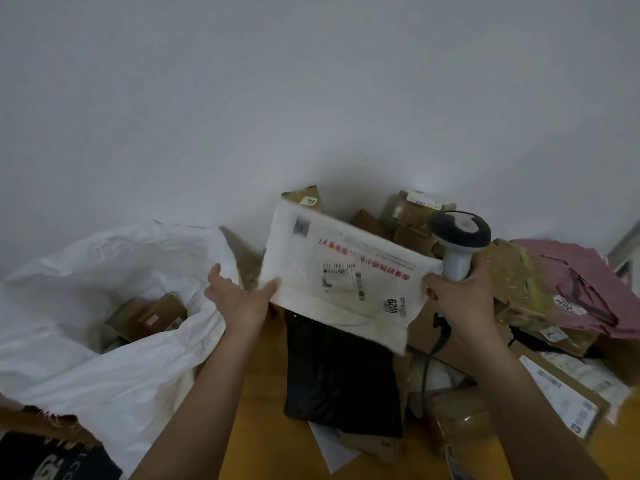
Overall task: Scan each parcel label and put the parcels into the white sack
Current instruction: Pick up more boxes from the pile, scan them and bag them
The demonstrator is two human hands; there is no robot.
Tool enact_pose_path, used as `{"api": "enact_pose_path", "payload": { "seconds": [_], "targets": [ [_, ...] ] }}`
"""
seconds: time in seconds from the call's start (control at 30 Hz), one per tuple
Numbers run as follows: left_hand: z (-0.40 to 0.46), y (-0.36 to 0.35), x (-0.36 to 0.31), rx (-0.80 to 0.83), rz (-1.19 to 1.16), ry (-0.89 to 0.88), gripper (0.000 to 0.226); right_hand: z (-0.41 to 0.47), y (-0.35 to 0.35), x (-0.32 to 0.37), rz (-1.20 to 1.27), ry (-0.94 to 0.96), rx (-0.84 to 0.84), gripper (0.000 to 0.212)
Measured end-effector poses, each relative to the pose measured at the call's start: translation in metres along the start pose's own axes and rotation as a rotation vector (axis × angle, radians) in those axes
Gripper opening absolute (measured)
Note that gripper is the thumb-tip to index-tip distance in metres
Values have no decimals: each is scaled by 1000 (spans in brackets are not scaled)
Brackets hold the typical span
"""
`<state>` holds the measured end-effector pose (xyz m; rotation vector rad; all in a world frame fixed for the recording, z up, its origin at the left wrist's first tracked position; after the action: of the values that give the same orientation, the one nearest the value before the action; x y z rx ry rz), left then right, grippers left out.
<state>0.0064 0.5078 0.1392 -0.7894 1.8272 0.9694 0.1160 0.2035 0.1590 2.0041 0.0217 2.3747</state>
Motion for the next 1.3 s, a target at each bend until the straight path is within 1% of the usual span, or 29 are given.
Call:
{"api": "enact_pose_path", "payload": {
  "seconds": [0.03,0.07,0.13,0.17,0.2,0.23,0.27,0.3,0.33,0.37,0.4,0.43,0.5,0.53,0.57,0.6,0.7,0.77,0.8,0.83,0.9,0.93,1.0,1.03,1.07,1.13,1.2,1.23,1.3],
  "targets": [
    [-1,-1,-6,-24,115,-155,101,1,0,2,-32,30,19,44],
    [-3,-5,-10,-7,230,-303,98,1,-1,3,-64,58,45,42],
    [-14,-19,-17,110,489,-533,85,2,-6,4,-91,92,97,44],
    [-21,-28,-17,210,601,-610,79,1,-10,4,-90,101,120,46],
    [-30,-37,-16,346,672,-634,76,0,-15,4,-92,108,138,48],
    [-39,-45,-12,508,702,-599,77,-1,-18,5,-98,116,147,50],
    [-47,-52,-4,666,717,-528,80,-2,-22,6,-103,122,146,51],
    [-54,-57,3,786,728,-455,84,-3,-24,8,-103,125,137,51],
    [-59,-60,11,851,747,-397,88,-3,-25,9,-101,124,119,50],
    [-63,-61,18,878,775,-372,89,-3,-24,9,-97,115,91,48],
    [-63,-61,25,870,818,-376,87,-3,-22,10,-90,95,56,46],
    [-61,-59,30,833,864,-397,79,-1,-19,9,-74,65,21,45],
    [-47,-53,36,704,956,-417,42,2,-12,6,-19,9,-34,44],
    [-40,-49,38,644,932,-391,23,4,-8,5,9,-7,-57,45],
    [-34,-44,37,600,839,-355,11,7,-4,3,31,-21,-80,45],
    [-29,-39,33,564,711,-303,4,9,0,1,45,-38,-104,46],
    [-21,-21,14,415,307,-131,13,12,10,-6,112,-121,-170,43],
    [-17,-15,6,428,19,-13,21,13,12,-8,168,-150,-200,39],
    [-18,-16,4,460,-68,7,25,14,12,-9,189,-156,-209,37],
    [-21,-17,2,489,-88,-9,27,15,12,-11,203,-160,-216,36],
    [-28,-23,8,539,23,-82,36,17,12,-14,210,-163,-227,35],
    [-30,-27,13,571,89,-100,44,19,13,-15,212,-157,-234,36],
    [-33,-31,23,627,164,-82,59,23,16,-15,227,-153,-249,39],
    [-34,-32,25,639,165,-71,62,25,18,-16,237,-160,-252,40],
    [-34,-32,26,641,148,-69,59,26,20,-16,247,-168,-247,40],
    [-34,-28,21,591,97,-78,49,27,21,-16,235,-168,-218,39],
    [-30,-23,16,501,70,-103,42,29,24,-16,144,-138,-188,33],
    [-27,-19,14,449,75,-117,40,30,25,-16,96,-121,-167,29],
    [-20,-11,11,353,84,-140,39,30,25,-14,42,-107,-73,25]
  ]
}}
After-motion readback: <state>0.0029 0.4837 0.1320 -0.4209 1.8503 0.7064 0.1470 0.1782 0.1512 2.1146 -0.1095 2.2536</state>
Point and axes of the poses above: each hand's wrist, its own z-axis towards the middle knuckle, its own y-axis out of the back of the hand, x = y × z, the point moved 4 cm from there along z, towards the middle knuckle, and after that the axes turned 13 degrees about y, right-handed, at the moved point
